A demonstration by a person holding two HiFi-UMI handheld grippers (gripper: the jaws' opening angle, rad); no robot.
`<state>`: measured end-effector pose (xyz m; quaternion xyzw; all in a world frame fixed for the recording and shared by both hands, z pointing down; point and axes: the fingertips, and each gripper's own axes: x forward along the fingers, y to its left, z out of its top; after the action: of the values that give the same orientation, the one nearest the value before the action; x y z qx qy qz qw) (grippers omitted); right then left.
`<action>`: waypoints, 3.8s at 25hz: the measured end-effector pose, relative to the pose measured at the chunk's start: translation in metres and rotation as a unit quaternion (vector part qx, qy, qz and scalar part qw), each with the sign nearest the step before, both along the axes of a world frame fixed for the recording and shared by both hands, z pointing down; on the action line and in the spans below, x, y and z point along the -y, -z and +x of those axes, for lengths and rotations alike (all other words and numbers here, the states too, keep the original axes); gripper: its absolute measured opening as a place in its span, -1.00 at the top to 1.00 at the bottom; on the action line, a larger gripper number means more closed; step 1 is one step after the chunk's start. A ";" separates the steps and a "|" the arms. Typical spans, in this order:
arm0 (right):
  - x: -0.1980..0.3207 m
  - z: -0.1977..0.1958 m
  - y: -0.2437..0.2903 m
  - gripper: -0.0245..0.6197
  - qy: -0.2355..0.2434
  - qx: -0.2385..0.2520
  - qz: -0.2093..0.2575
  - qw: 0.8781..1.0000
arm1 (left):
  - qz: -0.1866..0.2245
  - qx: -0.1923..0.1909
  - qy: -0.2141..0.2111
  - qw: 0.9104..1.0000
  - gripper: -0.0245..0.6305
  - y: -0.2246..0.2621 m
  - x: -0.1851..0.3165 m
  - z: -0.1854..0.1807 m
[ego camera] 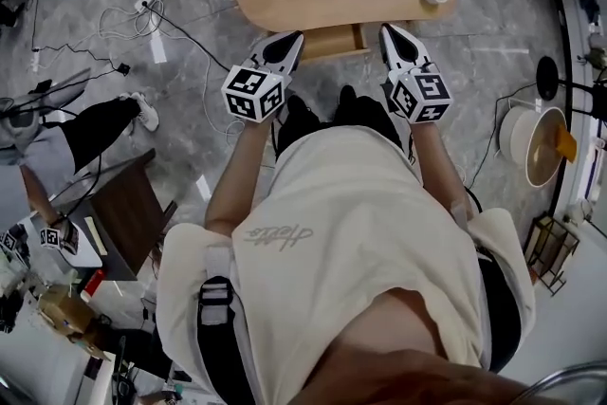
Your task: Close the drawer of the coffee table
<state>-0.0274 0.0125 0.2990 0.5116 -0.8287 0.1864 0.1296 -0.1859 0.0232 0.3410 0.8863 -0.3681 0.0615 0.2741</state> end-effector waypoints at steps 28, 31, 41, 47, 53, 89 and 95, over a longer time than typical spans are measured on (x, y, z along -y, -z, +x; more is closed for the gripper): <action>0.045 0.140 -0.253 0.94 0.013 0.011 -0.218 0.976 | -0.236 0.138 0.095 0.957 0.91 -0.236 0.037 0.073; 0.032 0.129 -0.306 0.94 0.017 0.002 -0.262 0.965 | -0.262 0.151 0.088 0.949 0.91 -0.287 0.031 0.068; -0.014 0.105 -0.497 0.94 0.073 -0.064 -0.382 0.919 | -0.367 0.186 0.077 0.908 0.91 -0.470 -0.016 0.036; -0.035 0.101 -0.606 0.94 0.086 -0.059 -0.479 0.872 | -0.388 0.233 0.031 0.891 0.91 -0.560 -0.059 0.030; -0.040 0.115 -0.669 0.94 0.115 -0.102 -0.479 0.864 | -0.413 0.223 0.047 0.882 0.91 -0.619 -0.075 0.033; -0.014 0.104 -0.730 0.94 0.060 -0.023 -0.533 0.844 | -0.483 0.183 0.076 0.853 0.91 -0.702 -0.046 0.038; -0.013 0.106 -0.731 0.94 0.062 -0.018 -0.531 0.845 | -0.485 0.152 0.099 0.856 0.91 -0.704 -0.040 0.041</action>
<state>0.0789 0.0258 1.0297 0.3155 -0.6307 0.5802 0.4076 -0.1450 0.0629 1.0451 0.5795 -0.4149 0.3389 0.6141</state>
